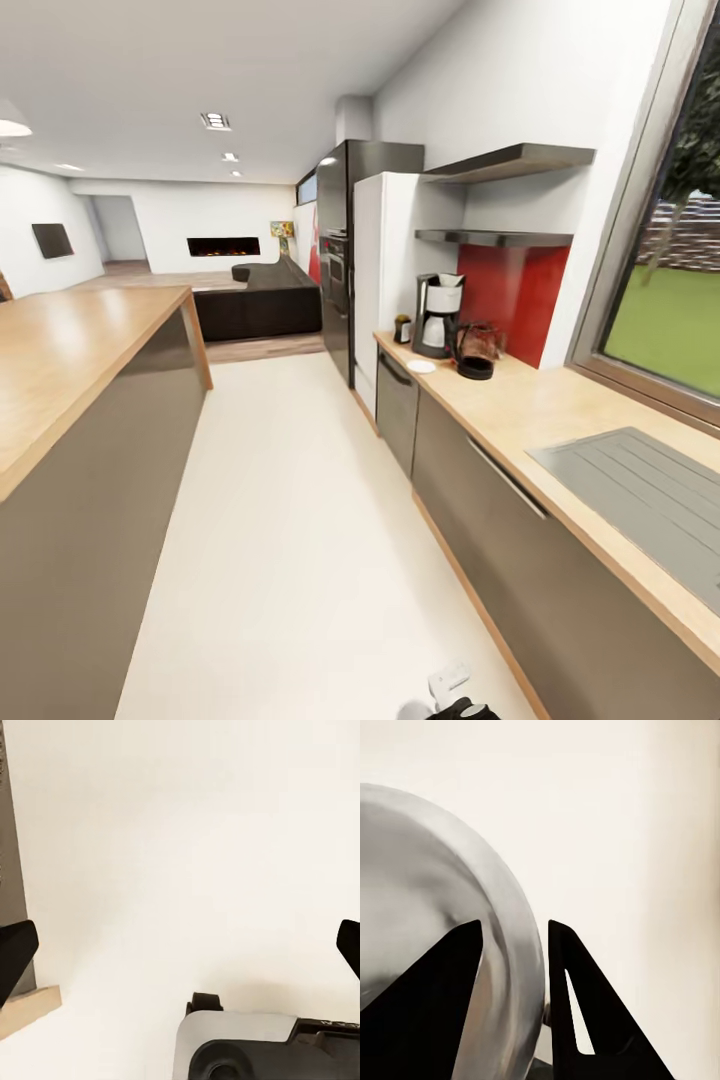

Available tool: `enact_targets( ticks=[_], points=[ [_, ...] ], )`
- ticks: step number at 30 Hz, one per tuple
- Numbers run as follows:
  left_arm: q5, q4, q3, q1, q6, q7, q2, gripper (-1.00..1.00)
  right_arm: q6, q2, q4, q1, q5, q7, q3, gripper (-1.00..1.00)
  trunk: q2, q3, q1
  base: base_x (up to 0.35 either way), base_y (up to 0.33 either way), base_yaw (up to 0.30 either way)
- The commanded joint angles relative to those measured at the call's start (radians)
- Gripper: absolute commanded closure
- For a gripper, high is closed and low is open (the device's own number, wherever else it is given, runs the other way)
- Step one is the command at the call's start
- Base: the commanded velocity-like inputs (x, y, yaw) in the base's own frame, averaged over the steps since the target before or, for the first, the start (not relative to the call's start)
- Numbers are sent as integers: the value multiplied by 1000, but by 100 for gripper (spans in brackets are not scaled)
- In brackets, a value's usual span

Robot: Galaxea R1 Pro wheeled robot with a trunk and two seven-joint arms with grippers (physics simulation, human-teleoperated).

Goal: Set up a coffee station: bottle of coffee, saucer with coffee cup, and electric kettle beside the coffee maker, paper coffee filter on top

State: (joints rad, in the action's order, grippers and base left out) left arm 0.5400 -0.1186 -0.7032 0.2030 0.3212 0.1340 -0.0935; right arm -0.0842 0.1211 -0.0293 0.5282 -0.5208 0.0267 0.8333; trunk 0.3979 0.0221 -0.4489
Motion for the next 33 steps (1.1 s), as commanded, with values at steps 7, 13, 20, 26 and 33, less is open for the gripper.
enact_targets(
  ticks=[7, 13, 20, 26, 33],
  points=[
    [5, 0, -9, 1, 2, 6, -1, -100, -3, 0, 0, 1, -10, 2, 8, 100, 2, 2, -1, 338, 62, 258],
    [5, 0, -10, 1, 2, 6, -1, -100, -3, -1, 0, 1, -10, 2, 7, 100, 2, 2, -1, 338, 75, 219],
    [5, 0, -9, 1, 2, 6, 0, -100, -3, -1, 0, 1, -10, 1, 7, 100, 2, 2, -1, 338, 9, 22],
    [5, 0, -10, 1, 2, 6, -1, -100, -3, -1, 0, 1, -10, 1, 7, 100, 2, 2, -1, 338, 0, 1],
    [5, 0, -10, 1, 2, 6, -2, -100, -3, -1, 0, 1, -10, 0, 7, 100, 2, 2, -1, 338, 0, 0]
  ],
)
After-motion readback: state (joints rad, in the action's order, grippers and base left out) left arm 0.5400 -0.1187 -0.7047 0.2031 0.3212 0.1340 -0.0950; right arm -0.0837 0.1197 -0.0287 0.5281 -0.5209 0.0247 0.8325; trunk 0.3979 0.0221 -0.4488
